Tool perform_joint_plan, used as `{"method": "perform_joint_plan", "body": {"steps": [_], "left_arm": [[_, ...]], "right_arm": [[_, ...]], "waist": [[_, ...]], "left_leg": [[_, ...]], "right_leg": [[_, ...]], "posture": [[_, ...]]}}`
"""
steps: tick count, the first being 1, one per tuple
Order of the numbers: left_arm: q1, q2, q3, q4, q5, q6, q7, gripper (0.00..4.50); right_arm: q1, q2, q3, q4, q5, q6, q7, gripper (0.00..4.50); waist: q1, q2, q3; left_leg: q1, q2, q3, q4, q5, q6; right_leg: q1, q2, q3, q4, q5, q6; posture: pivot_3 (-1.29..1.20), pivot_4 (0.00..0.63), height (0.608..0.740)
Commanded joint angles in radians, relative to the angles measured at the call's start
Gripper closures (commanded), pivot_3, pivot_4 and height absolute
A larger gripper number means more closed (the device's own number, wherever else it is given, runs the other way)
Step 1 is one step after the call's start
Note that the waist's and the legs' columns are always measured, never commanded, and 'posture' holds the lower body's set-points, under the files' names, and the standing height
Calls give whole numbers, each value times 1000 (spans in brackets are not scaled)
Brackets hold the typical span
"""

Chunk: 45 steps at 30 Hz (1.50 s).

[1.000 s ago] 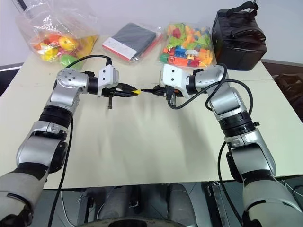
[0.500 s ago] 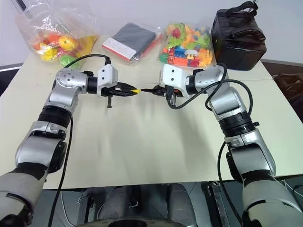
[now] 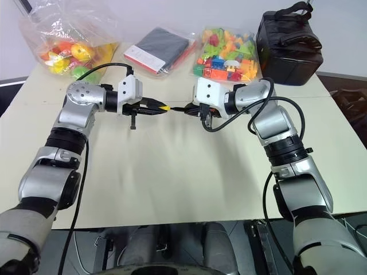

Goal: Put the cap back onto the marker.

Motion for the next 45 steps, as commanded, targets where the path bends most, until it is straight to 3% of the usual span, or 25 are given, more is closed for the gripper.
{"method": "perform_joint_plan", "body": {"steps": [1, 17, 45], "left_arm": [[-8, -11, 3, -31, -19, -8, 2, 4445], [-13, 40, 19, -35, -28, 3, -8, 4445], [-36, -24, -9, 10, -8, -30, 24, 4445]], "right_arm": [[-16, 8, -16, -19, 14, -8, -7, 4500], [-12, 0, -20, 0, 9, -18, -12, 4500], [-8, 12, -15, -24, 14, -9, -11, 4500]], "waist": [[0, 0, 0], [1, 0, 0], [0, 0, 0]], "left_leg": [[0, 0, 0, 0, 0, 0], [0, 0, 0, 0, 0, 0], [0, 0, 0, 0, 0, 0]], "right_leg": [[0, 0, 0, 0, 0, 0], [0, 0, 0, 0, 0, 0], [0, 0, 0, 0, 0, 0]], "posture": [[0, 150, 740], [0, 150, 740], [0, 150, 740]]}}
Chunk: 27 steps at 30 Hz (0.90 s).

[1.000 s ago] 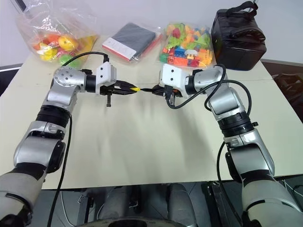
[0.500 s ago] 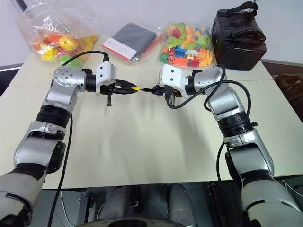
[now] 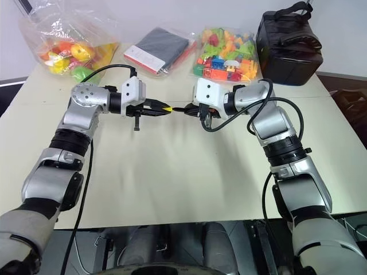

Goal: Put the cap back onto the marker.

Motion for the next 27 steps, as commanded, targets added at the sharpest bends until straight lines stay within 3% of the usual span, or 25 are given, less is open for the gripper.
{"method": "perform_joint_plan", "body": {"steps": [1, 14, 27], "left_arm": [[-43, -5, -1, 16, 7, -31, 10, 4445], [-124, -17, -64, 145, 65, -205, -78, 4445], [-155, -93, -47, 194, 46, -202, -71, 4445]], "right_arm": [[-13, 7, -15, -36, 15, -11, -5, 4500], [-66, 8, -5, 53, -25, -124, -2, 4500], [-62, 17, -16, 46, -22, -115, -18, 4500]], "waist": [[0, 0, 0], [-1, 0, 0], [0, 0, 0]], "left_leg": [[0, 0, 0, 0, 0, 0], [0, 0, 0, 0, 0, 0], [0, 0, 0, 0, 0, 0]], "right_leg": [[0, 0, 0, 0, 0, 0], [0, 0, 0, 0, 0, 0], [0, 0, 0, 0, 0, 0]], "posture": [[0, 150, 740], [0, 150, 740], [0, 150, 740]]}}
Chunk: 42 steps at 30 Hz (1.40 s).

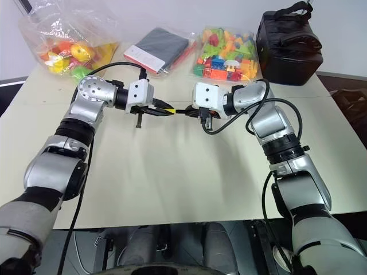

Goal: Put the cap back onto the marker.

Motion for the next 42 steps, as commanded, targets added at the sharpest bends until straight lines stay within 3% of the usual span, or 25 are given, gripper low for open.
{"method": "perform_joint_plan", "body": {"steps": [1, 14, 25, 34, 42], "left_arm": [[-35, -63, 6, -21, -38, 17, -22, 4445], [-23, -100, -34, -99, -44, 253, -208, 4445], [-24, -61, -135, -231, -138, 471, -227, 4445], [-35, -86, -105, -158, 20, 89, -68, 4445], [-17, -78, -127, -111, 106, -37, -27, 4445]], "right_arm": [[-40, 14, -37, -33, 17, -5, -32, 4500], [-28, 15, -45, -43, 14, 3, -47, 4500], [-23, 17, -49, -42, 11, 4, -56, 4500], [-15, 20, -58, -53, 29, 36, -46, 4500], [-15, 28, -69, -66, 40, 70, -44, 4500]], "waist": [[1, 0, 0], [0, 0, 0], [-1, 0, 0], [1, 0, 0], [1, 0, 0]], "left_leg": [[0, 0, 0, 0, 0, 0], [0, 0, 0, 0, 0, 0], [0, 0, 0, 0, 0, 0], [0, 0, 0, 0, 0, 0], [0, 0, 0, 0, 0, 0]], "right_leg": [[0, 0, 0, 0, 0, 0], [0, 0, 0, 0, 0, 0], [0, 0, 0, 0, 0, 0], [0, 0, 0, 0, 0, 0], [0, 0, 0, 0, 0, 0]], "posture": [[0, 150, 740], [0, 150, 740], [0, 150, 740], [0, 150, 740], [0, 150, 740]]}}
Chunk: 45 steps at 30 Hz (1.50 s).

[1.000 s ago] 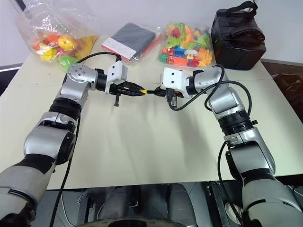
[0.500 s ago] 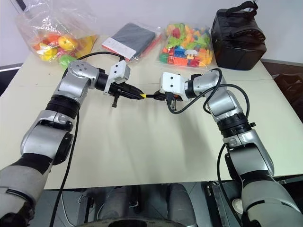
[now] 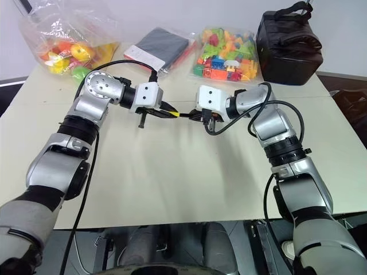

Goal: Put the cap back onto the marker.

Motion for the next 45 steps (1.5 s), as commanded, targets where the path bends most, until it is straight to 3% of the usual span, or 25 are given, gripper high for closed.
{"method": "perform_joint_plan", "body": {"steps": [1, 9, 14, 18, 21, 29, 36, 45], "left_arm": [[-2, -68, -65, -17, 19, -69, -19, 4445], [24, -95, -64, -9, 28, -55, -33, 4445], [59, -98, -49, -107, -71, 208, -196, 4445], [77, -27, -154, -215, -167, 410, -223, 4445], [75, 23, -224, -269, -220, 503, -223, 4445], [66, 50, -232, -317, -285, 645, -223, 4445], [70, 40, -168, -296, -244, 603, -211, 4445], [58, 41, -182, -245, -75, 371, -154, 4445]], "right_arm": [[-43, 30, -62, -58, 39, 4, -64, 4500], [-41, 41, -77, -85, 62, 53, -63, 4500], [-35, 42, -79, -98, 60, 55, -67, 4500], [-31, 40, -79, -104, 54, 55, -68, 4500], [-29, 39, -78, -108, 54, 57, -69, 4500], [-26, 31, -73, -102, 57, 53, -82, 4500], [-43, 21, -77, -83, 55, 40, -84, 4500], [-91, 22, -41, -135, 82, 139, -4, 4500]], "waist": [[0, 0, 0], [-1, 0, 0], [-2, 0, 0], [-4, 0, 0], [-2, 0, 0], [-2, 0, 0], [0, 0, 0], [-1, 0, 0]], "left_leg": [[0, 0, 0, 0, 0, 0], [0, 0, 0, 0, 0, 0], [0, 0, 0, 0, 0, 0], [0, 0, 0, 0, 0, 0], [0, 0, -1, 0, 0, 0], [0, 0, -1, 0, 0, 0], [0, 0, -1, 0, 0, 0], [0, 0, 0, 0, 0, 0]], "right_leg": [[0, 0, 0, 0, 0, 0], [0, 0, 0, 0, 0, 0], [0, 0, 0, 0, 0, 0], [0, 0, 0, 0, 0, 0], [0, 0, 0, 0, 0, 0], [0, 0, 0, 0, 0, 0], [0, 0, 0, 0, 0, 0], [0, 0, 0, 0, 0, 0]], "posture": [[0, 150, 740], [0, 150, 740], [0, 150, 740], [0, 150, 740], [0, 150, 740], [0, 150, 740], [0, 150, 740], [0, 150, 740]]}}
